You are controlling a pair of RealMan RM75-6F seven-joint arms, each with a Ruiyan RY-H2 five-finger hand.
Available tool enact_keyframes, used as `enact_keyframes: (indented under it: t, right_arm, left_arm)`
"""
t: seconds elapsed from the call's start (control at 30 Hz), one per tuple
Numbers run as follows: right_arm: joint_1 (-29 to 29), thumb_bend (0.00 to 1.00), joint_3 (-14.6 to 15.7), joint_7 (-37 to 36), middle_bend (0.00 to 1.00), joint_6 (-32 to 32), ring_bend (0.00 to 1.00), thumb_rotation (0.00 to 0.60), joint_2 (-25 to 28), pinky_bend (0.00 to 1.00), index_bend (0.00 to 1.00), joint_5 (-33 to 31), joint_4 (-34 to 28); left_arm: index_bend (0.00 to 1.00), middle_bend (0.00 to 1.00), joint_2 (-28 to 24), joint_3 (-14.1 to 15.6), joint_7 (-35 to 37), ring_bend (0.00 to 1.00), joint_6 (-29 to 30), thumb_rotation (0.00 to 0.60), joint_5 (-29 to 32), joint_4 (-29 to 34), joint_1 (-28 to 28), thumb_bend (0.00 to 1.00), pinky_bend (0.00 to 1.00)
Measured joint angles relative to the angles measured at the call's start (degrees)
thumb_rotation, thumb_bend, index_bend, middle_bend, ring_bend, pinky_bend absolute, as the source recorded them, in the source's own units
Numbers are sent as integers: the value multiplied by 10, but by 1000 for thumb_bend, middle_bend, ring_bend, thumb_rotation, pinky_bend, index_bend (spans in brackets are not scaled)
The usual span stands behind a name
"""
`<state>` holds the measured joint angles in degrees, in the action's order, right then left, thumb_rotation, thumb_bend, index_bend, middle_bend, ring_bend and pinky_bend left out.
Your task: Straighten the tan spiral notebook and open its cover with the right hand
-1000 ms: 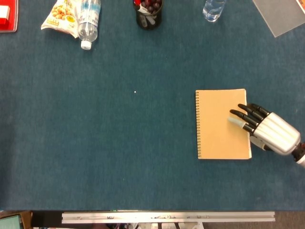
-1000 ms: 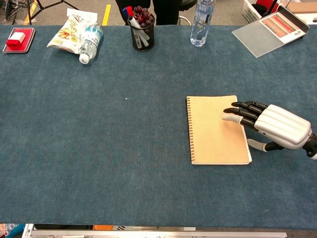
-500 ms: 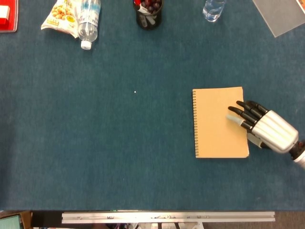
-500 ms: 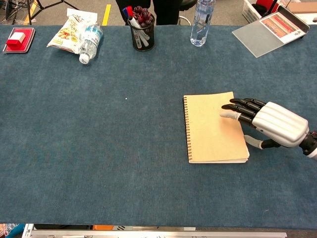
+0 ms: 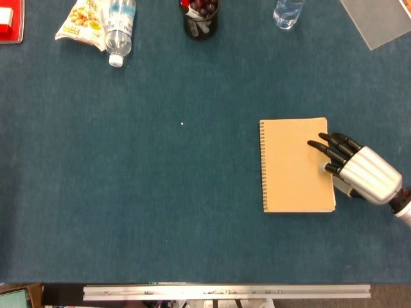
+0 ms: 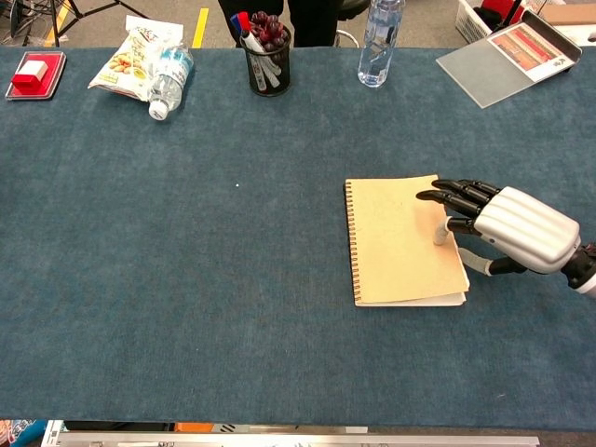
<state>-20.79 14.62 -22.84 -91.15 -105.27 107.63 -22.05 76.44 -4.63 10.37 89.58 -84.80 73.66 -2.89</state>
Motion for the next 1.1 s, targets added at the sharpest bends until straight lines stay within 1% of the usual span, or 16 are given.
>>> enact_keyframes:
  t: [0.5, 0.7, 0.93, 1.1]
  right_arm:
    - [0, 417, -8, -6, 149, -5, 29, 600, -3, 158, 596, -8, -1]
    - [2, 420, -8, 0, 153, -12, 29, 600, 5, 158, 622, -8, -5]
    - [8, 442, -5, 24, 159, -31, 29, 600, 39, 158, 637, -4, -37]
    - [16, 444, 1, 55, 164, -44, 30, 600, 82, 158, 644, 1, -85]
  left_arm:
    - [261, 62, 2, 0, 2, 108, -1, 600, 2, -3, 1, 358, 279]
    - [261, 62, 3, -1, 2, 107, -1, 600, 2, -4, 0, 358, 279]
    - [261, 62, 3, -2, 2, 108, 2, 600, 0, -3, 0, 358, 279]
    - [261, 62, 3, -2, -1, 108, 4, 600, -1, 0, 0, 358, 279]
